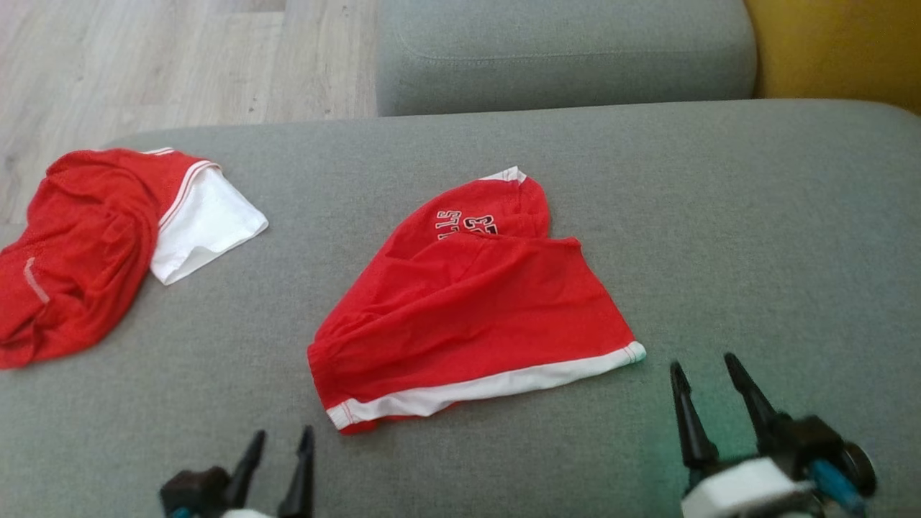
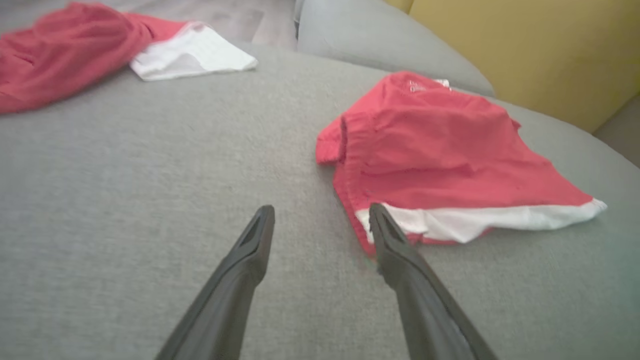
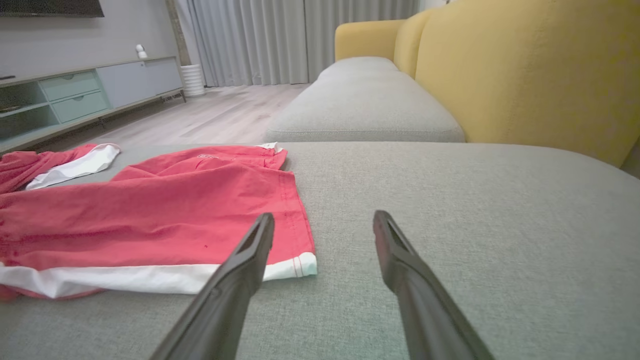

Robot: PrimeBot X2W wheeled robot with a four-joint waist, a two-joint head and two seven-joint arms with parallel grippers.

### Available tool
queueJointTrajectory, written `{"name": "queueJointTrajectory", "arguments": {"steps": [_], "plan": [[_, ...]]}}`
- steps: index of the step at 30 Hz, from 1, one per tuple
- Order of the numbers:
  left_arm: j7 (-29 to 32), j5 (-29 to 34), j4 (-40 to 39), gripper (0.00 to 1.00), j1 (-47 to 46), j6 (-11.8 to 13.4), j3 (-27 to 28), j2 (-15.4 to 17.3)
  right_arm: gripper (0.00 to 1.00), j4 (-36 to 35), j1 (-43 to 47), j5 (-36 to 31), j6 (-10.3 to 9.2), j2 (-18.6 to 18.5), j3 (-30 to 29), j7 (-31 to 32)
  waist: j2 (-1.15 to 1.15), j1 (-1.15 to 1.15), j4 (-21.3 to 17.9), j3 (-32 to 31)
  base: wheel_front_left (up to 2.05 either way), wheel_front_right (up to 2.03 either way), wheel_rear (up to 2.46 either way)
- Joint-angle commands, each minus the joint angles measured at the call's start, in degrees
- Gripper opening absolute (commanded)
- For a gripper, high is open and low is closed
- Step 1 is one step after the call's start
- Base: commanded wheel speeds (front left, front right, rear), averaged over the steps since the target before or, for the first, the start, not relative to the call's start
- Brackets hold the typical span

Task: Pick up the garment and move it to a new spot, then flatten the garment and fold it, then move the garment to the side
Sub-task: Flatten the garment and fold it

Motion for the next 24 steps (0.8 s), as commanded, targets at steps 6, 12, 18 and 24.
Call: {"name": "queueJointTrajectory", "arguments": {"steps": [6, 12, 18, 24], "plan": [[6.9, -4.7, 2.0, 1.00, -7.7, -1.0, -2.4, -0.3, 1.00, 3.7, -11.1, 1.6, -0.04, -0.5, 3.4, 7.7, 0.00, 0.00, -0.9, 2.2, 0.00, 0.00, 0.00], [11.0, -7.0, 2.4, 1.00, -10.0, -0.9, -4.4, -0.4, 1.00, 7.9, -15.8, 1.4, -0.04, -0.5, 4.6, 17.4, 0.00, 0.00, -1.2, 4.1, 0.00, 0.00, 0.00], [13.2, -7.6, 1.3, 1.00, -10.3, -0.2, -5.5, -0.5, 1.00, 10.4, -18.3, 0.5, -0.04, -0.5, 5.1, 20.7, 0.00, 0.00, -0.8, 5.5, 0.00, 0.00, 0.00], [14.1, -7.5, 0.7, 1.00, -10.8, 0.2, -6.1, -0.2, 1.00, 13.6, -20.3, 0.9, -0.04, -0.5, 6.1, 21.4, 0.00, 0.00, -0.1, 6.8, 0.00, 0.00, 0.00]]}}
